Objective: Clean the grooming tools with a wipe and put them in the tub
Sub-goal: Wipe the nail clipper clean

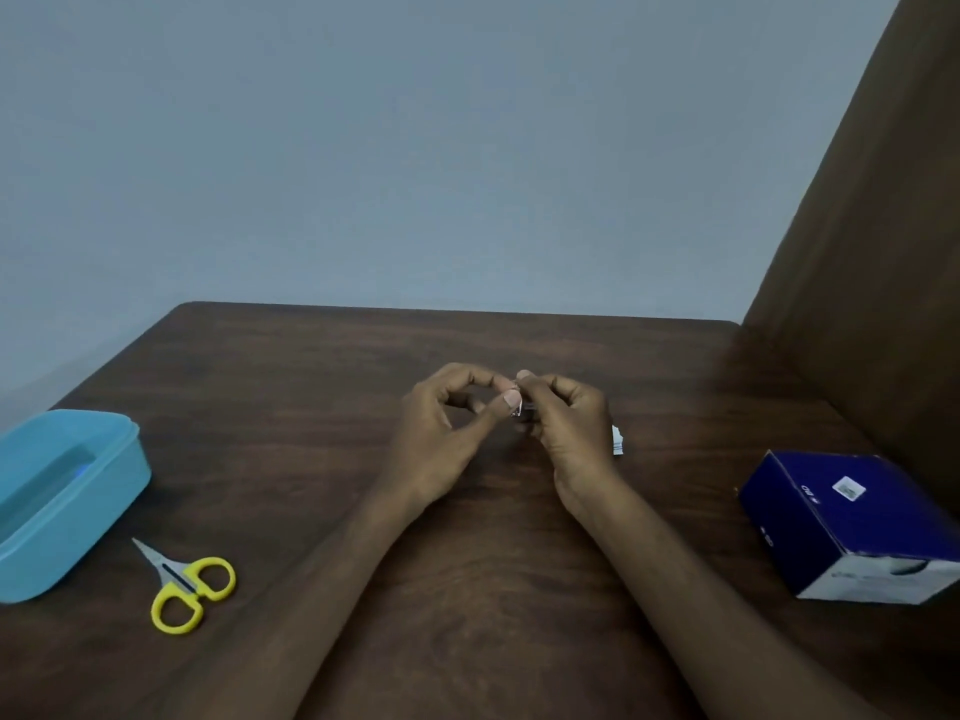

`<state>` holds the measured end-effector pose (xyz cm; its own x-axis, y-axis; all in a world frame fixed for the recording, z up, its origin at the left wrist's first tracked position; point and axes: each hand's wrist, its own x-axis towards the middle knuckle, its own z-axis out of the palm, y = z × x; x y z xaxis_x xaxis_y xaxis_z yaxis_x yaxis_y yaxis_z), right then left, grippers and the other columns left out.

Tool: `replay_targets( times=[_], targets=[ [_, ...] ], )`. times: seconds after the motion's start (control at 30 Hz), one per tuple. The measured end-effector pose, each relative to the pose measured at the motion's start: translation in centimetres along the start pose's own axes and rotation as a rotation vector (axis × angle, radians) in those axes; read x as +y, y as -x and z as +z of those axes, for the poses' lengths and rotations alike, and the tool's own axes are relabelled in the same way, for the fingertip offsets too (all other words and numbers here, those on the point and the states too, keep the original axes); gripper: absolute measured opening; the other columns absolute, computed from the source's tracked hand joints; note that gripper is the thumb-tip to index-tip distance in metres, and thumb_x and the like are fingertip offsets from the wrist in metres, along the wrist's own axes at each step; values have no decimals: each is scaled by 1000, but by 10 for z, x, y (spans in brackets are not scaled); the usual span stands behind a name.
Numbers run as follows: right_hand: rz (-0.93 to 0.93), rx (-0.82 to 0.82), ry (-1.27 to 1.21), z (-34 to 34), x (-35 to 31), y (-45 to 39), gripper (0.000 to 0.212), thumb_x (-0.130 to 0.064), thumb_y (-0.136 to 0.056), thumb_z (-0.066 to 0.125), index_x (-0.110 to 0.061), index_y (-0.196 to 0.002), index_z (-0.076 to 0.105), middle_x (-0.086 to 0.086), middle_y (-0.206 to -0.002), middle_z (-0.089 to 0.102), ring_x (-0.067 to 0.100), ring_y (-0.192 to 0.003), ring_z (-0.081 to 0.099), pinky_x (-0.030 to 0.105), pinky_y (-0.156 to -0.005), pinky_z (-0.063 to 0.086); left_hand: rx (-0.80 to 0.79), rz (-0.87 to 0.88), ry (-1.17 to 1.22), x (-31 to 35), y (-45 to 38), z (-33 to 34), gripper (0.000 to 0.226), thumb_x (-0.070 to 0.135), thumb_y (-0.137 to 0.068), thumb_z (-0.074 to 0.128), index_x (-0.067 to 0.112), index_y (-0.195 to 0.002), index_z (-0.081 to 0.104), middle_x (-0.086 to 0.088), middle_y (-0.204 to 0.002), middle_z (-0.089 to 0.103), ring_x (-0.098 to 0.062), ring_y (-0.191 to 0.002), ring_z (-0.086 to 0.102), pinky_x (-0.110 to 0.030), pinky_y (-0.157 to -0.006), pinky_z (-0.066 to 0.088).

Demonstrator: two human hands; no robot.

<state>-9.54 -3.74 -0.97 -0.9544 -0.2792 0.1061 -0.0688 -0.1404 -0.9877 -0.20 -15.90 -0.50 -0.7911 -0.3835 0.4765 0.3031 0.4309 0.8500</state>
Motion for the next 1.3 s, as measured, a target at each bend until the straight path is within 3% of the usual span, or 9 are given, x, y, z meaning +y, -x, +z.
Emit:
replay_targets(
  times=[0.1,0.23,0.3,0.57,0.67,0.73,0.9,1.13,1.3],
  targets=[
    [22,8,-32,0,-4,0,34,-20,-96,75,-15,-62,74,4,-62,65,15,-60,58,31,-58,50,-52,35,0,4,1,-1,9,33,-95,81,28,-102,80,9,-109,78,-18,-86,71,-31,-85,59],
    [57,14,-101,-1,-6,1,39,-15,-96,73,-16,-57,72,2,-59,64,11,-53,56,26,-53,44,-111,61,-81,4,3,-1,26,24,-87,90,30,-111,82,9,-117,74,-13,-82,68,-16,-79,52],
    [73,-6,-132,-2,-8,2,35,-15,-97,73,-14,-62,74,5,-65,68,12,-53,59,27,-55,46,-101,66,-109,3,3,-1,27,22,-86,91,30,-111,83,9,-117,72,-12,-81,67,-17,-82,53],
    [83,-22,-186,0,-7,0,34,-26,-102,69,-13,-73,81,13,-73,75,19,-63,62,30,-58,51,65,91,-121,2,1,-1,11,29,-93,83,27,-104,82,13,-111,74,-15,-104,72,-45,-71,61],
    [51,6,-185,-1,-5,-1,13,-17,-96,76,-8,-86,78,10,-81,75,17,-70,65,32,-66,55,103,37,-108,2,-1,-4,8,34,-100,74,27,-103,77,14,-109,79,-7,-108,74,-40,-83,63],
    [10,17,-148,-1,-4,0,3,-7,-91,78,-8,-93,78,7,-86,77,15,-75,68,33,-72,56,110,21,-65,3,-1,-4,9,29,-104,70,22,-106,77,13,-105,82,-2,-103,76,-26,-86,61],
    [-67,42,-68,2,-5,2,15,-6,-87,82,-14,-98,76,-6,-87,81,10,-83,72,31,-75,55,98,-56,-49,-2,-6,-4,14,25,-105,69,16,-103,80,7,-93,82,-1,-85,75,-10,-74,52],
    [-78,28,-50,1,-4,5,21,7,-92,69,-11,-104,71,4,-92,84,13,-84,77,33,-81,60,23,-117,-125,-8,-7,-4,15,33,-106,68,28,-102,82,16,-95,82,2,-92,75,-19,-82,58],
    [-97,52,-55,3,0,6,25,9,-89,74,-10,-105,73,5,-94,83,9,-83,77,27,-83,62,54,-151,-138,-9,-7,-3,19,32,-107,65,29,-97,81,17,-92,81,0,-89,74,-27,-83,58]
  ],
)
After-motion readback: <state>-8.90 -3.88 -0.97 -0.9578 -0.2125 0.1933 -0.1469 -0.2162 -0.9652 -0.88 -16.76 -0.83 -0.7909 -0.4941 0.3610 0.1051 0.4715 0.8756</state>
